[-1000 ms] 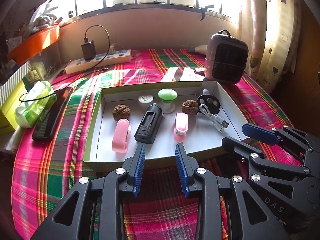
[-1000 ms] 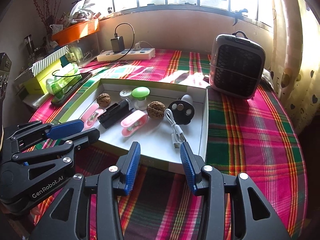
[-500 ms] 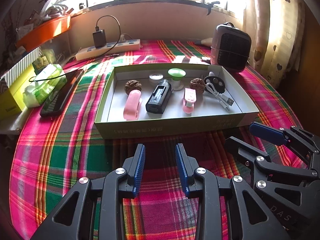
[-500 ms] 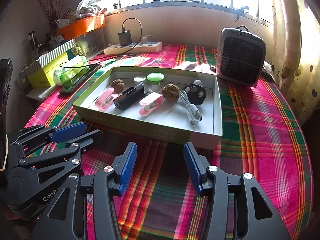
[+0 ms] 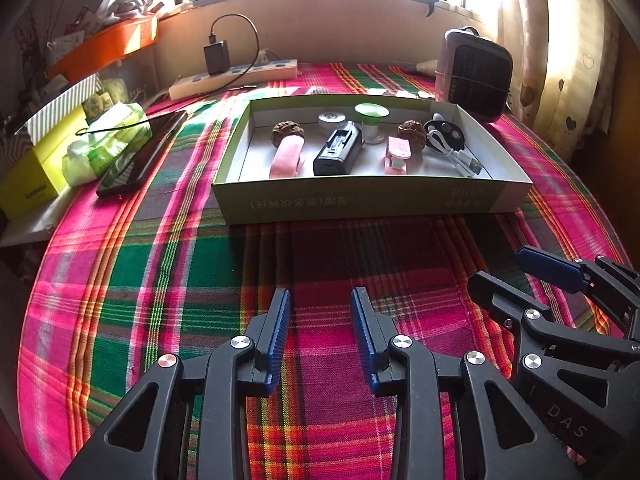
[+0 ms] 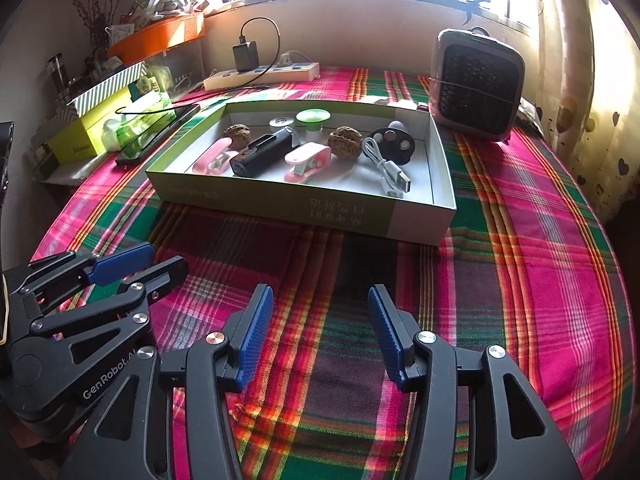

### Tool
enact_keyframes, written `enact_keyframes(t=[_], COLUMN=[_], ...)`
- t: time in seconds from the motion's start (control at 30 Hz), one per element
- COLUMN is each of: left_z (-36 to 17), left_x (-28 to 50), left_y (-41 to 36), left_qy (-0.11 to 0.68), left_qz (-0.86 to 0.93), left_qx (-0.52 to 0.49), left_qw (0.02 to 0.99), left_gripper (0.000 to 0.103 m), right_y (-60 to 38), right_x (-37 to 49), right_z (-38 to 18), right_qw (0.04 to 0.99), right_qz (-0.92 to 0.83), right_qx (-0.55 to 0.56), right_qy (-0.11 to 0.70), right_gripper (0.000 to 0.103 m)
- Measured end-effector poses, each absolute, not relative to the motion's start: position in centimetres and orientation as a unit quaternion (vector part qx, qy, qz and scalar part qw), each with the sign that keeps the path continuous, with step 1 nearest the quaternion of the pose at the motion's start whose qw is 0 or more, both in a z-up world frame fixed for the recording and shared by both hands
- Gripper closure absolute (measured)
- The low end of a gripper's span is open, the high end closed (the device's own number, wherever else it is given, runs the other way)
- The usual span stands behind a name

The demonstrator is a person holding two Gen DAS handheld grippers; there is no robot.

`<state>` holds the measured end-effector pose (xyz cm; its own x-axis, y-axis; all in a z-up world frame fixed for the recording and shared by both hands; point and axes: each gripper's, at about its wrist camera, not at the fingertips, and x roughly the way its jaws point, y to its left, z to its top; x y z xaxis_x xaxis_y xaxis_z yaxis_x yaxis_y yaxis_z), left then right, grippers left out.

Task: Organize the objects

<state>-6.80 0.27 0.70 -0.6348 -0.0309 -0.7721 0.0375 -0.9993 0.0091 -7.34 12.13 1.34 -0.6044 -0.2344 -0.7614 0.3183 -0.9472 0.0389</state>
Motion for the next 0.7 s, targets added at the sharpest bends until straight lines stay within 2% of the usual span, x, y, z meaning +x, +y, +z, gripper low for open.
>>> enact_keyframes(t=[0.27, 0.4, 0.7], left_z=[0.7, 0.7, 0.7], left_x=[-5.6, -5.4, -4.7], left_y=[0.9, 0.9, 1.3], left_qy=[0.010, 0.014, 0.011], left_qz=[-0.906, -0.905, -0.907], left_qx=[0.423, 0.423, 0.420], left_qw=[0.032, 0.036, 0.045], left_gripper=[0.072, 0.070, 0.069], right_y=[12.7, 13.2, 13.2], right_x=[-6.6, -6.3, -5.2], right_z=[0.9, 0.8, 0.6], right_qw=[0.131, 0.113, 0.100], right_qz=[-0.894, -0.895, -0.900], right_qx=[0.425, 0.429, 0.422], right_qy=[0.047, 0.042, 0.049], right_gripper=[0.051, 0.045, 0.041])
